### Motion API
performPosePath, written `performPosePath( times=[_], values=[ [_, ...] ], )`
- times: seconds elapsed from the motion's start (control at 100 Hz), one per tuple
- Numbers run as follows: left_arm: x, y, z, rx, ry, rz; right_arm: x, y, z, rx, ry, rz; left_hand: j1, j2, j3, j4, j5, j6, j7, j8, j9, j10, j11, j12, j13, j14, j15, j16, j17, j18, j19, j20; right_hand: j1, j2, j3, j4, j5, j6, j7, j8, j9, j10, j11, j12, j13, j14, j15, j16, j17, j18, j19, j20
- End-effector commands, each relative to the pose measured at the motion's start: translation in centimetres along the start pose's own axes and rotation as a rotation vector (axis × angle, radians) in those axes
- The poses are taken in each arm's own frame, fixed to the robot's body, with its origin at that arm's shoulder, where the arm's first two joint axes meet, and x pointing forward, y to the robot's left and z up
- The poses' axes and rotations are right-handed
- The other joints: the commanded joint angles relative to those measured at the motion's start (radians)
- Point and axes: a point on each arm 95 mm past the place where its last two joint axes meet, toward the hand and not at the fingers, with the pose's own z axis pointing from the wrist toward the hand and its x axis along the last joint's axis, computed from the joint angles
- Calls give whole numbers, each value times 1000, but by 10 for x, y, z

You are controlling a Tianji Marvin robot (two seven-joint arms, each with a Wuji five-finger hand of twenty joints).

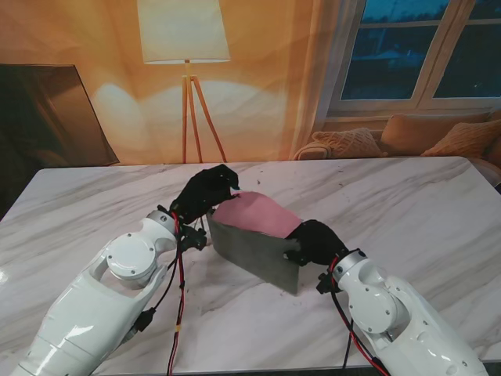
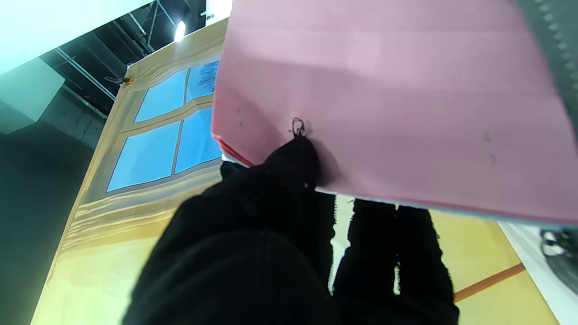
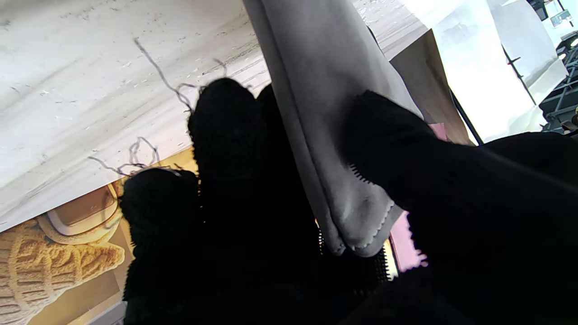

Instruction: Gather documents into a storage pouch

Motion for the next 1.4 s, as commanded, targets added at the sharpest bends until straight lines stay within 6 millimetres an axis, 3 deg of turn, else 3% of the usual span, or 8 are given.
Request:
performPosePath(
  times=[0.0,0.04,0.08,0.31,0.55,0.87,1.15,1.39],
  values=[
    [-6,2,-2,-26,-24,11,2,2,1,-2,-1,4,24,-8,82,-11,39,-10,32,-12,92,-130,27,-23,13,-44,-30,-24,-25,-35,-62,-33,-5,48,33,39,15,-35,86,6,3,40,25,-5,-4,-18,7,14,-3,-3,36,17],
    [-7,1,-3,-32,-31,12,2,3,1,-2,-3,4,18,-6,90,-10,40,-11,32,-14,88,-108,15,-26,4,-47,-46,-36,-26,-33,-89,-41,-7,50,32,39,14,-36,85,6,4,40,26,-5,-4,-18,7,14,-3,-4,36,17],
    [-8,1,-3,-37,-39,16,2,3,1,-3,-4,5,7,-4,102,-10,40,-14,31,-18,86,-133,4,-32,-4,-53,-63,-54,-26,-30,-120,-50,-7,50,32,39,14,-36,85,6,3,42,26,-5,-4,-18,7,14,-3,-4,36,17],
    [-15,-6,-7,-39,-74,40,1,5,1,-8,-8,5,-2,-6,131,-10,49,-24,40,-22,87,-142,-6,-44,-13,-59,-90,-93,-27,-23,-180,-47,-9,52,30,39,12,-32,84,5,2,42,27,-6,-5,-16,7,14,-5,-5,35,17],
    [-9,-11,-2,-24,-60,31,2,3,0,6,0,11,44,11,75,-6,51,-43,83,12,81,-151,53,-27,4,-52,-98,-62,-23,-34,-181,-20,-6,52,30,39,14,-31,85,6,3,44,29,-6,-5,-15,8,15,-6,-5,36,18],
    [8,-14,9,-57,-7,50,3,-1,-3,38,41,-2,44,17,68,-4,45,-49,79,15,73,-160,40,-37,1,-53,-100,-66,-22,-37,-166,-10,26,39,38,44,35,-64,101,20,19,34,29,-4,2,-20,7,14,-2,0,37,19],
    [7,-12,14,-78,-9,58,3,-2,-6,44,63,1,95,-14,86,-3,45,-58,98,29,54,-175,63,-77,23,-61,-132,-52,-22,-30,-158,-18,32,28,46,46,48,-92,112,42,32,19,28,4,8,-24,6,16,1,3,36,18],
    [-3,-12,14,-78,-45,49,4,-2,-9,45,89,7,95,-54,154,-3,22,-40,67,9,50,-144,72,-129,43,-75,-172,-65,-22,-14,-166,-42,33,21,51,45,55,-111,115,58,39,3,23,10,9,-27,5,17,1,3,36,18]
  ],
)
